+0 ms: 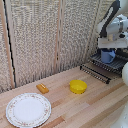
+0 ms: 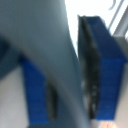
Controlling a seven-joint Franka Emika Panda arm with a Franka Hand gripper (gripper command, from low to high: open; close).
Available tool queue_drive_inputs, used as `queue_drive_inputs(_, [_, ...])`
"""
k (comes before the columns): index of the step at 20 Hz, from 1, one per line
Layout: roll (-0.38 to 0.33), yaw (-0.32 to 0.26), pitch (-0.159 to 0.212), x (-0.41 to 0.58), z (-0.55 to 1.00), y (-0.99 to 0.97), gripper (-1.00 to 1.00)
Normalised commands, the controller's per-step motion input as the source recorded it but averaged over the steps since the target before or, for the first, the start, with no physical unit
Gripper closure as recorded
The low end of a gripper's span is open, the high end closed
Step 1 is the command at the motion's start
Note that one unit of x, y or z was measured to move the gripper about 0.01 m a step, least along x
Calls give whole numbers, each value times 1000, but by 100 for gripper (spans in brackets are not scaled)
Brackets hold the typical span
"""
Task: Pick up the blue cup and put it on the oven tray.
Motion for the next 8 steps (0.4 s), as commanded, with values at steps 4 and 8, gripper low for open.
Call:
queue_drive_inputs(4, [-36,-76,0,-1,638,0,-100])
queue_drive_inputs(8, [-11,0,22,64,665,-2,-100])
